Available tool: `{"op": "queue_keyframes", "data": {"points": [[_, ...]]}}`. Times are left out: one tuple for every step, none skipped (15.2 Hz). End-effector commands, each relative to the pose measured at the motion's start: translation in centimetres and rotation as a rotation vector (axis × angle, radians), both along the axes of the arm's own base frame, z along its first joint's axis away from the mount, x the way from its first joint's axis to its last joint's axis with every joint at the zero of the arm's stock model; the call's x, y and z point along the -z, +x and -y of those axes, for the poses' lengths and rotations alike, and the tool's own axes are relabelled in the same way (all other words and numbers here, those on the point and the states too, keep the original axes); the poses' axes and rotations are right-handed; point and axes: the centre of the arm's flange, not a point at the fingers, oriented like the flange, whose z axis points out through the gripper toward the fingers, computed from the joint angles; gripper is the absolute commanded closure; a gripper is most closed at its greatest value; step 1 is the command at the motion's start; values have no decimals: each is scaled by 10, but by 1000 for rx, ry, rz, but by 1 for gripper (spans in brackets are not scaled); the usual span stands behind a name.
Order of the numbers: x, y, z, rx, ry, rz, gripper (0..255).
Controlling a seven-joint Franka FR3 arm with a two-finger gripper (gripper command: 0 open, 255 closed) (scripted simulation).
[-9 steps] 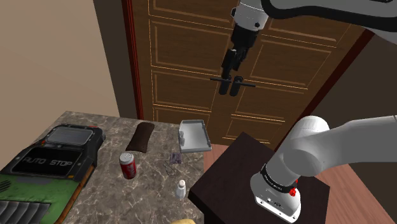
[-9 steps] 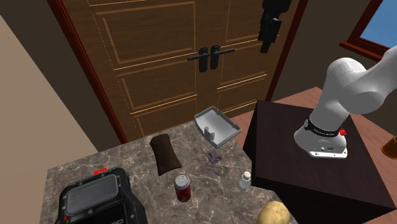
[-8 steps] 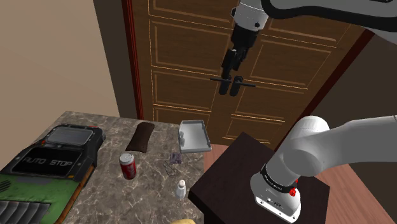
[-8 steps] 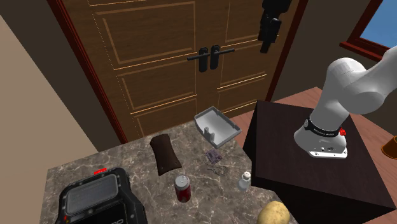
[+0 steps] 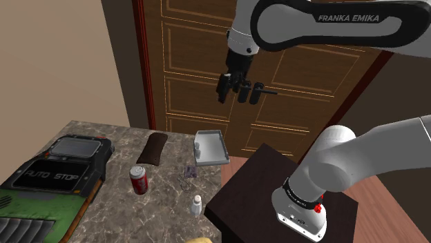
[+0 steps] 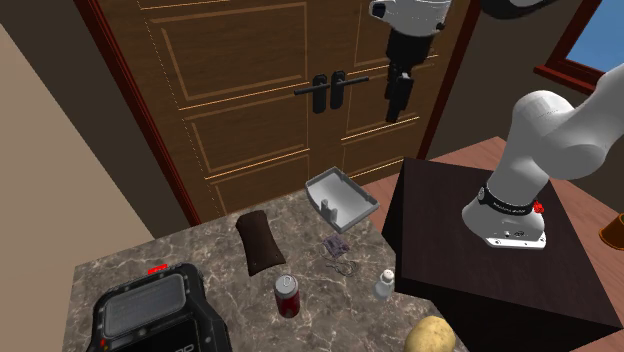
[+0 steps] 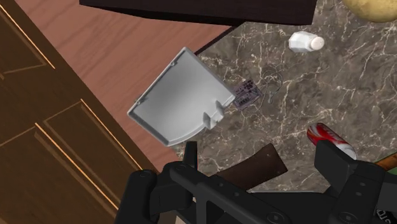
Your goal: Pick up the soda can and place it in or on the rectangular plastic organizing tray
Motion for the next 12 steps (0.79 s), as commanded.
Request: {"op": "queue_keyframes", "data": {"points": [[19, 10, -18, 3, 0, -2, 0], [28, 15, -27, 4, 0, -4, 0], [37, 20, -35, 5, 0, -6, 0], [46, 24, -44, 6, 0, -8, 0], [55, 29, -53, 8, 0, -9, 0], [64, 34, -61, 9, 0, -11, 0], [73, 39, -70, 10, 0, -13, 0], [82, 43, -79, 11, 0, -15, 0], [91, 48, -87, 12, 0, -16, 0], [100, 53, -96, 13, 0, -18, 0], [109, 58, -104, 14, 0, -20, 0], [118, 62, -113, 15, 0, -22, 0]]}}
